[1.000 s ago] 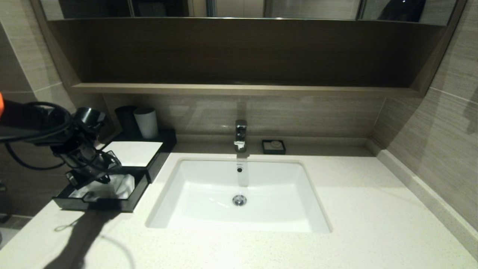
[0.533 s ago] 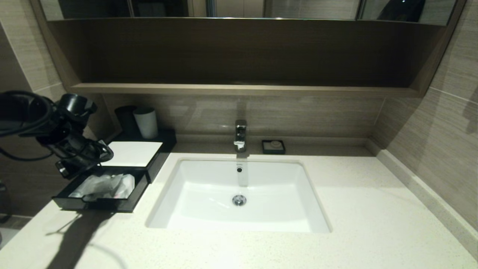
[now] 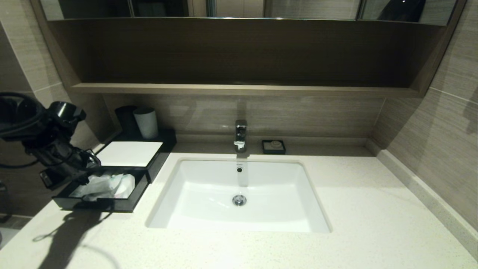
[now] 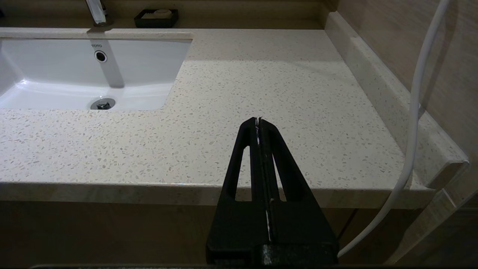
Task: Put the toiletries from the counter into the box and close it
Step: Place the bathroom toiletry into the drawer
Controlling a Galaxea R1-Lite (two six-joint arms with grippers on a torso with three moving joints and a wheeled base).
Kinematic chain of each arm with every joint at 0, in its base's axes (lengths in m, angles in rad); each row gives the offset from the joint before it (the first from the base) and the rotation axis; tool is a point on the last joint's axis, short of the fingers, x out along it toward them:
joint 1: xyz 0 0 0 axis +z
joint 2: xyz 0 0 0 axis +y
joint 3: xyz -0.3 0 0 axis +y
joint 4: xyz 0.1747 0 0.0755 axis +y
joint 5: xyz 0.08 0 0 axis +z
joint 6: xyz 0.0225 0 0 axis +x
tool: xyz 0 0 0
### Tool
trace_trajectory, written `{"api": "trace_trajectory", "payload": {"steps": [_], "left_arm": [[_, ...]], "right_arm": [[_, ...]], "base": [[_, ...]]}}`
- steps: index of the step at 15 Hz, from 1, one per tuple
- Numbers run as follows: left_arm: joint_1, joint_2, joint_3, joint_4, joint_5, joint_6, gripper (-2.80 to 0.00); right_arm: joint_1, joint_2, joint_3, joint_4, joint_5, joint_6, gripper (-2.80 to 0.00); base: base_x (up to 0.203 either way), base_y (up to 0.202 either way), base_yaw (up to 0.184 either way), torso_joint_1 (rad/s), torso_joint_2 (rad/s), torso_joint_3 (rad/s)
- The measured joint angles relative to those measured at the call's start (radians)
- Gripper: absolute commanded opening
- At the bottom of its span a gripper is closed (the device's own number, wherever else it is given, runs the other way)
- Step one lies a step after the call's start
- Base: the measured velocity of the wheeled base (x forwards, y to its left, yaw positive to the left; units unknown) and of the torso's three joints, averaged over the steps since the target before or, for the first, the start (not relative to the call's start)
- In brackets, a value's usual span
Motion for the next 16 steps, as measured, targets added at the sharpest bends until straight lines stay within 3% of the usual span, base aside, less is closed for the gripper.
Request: {"api": "trace_trajectory", "payload": {"steps": [16], "left_arm": [[-0.051, 0.053, 0.016, -0.008, -0.012, 0.012, -2.8]], "right_arm": [[0.0, 0.0, 0.0, 0.0, 0.0, -0.001, -2.8]], "base": [[0.0, 0.0, 0.0, 0.0, 0.0, 0.0]]}}
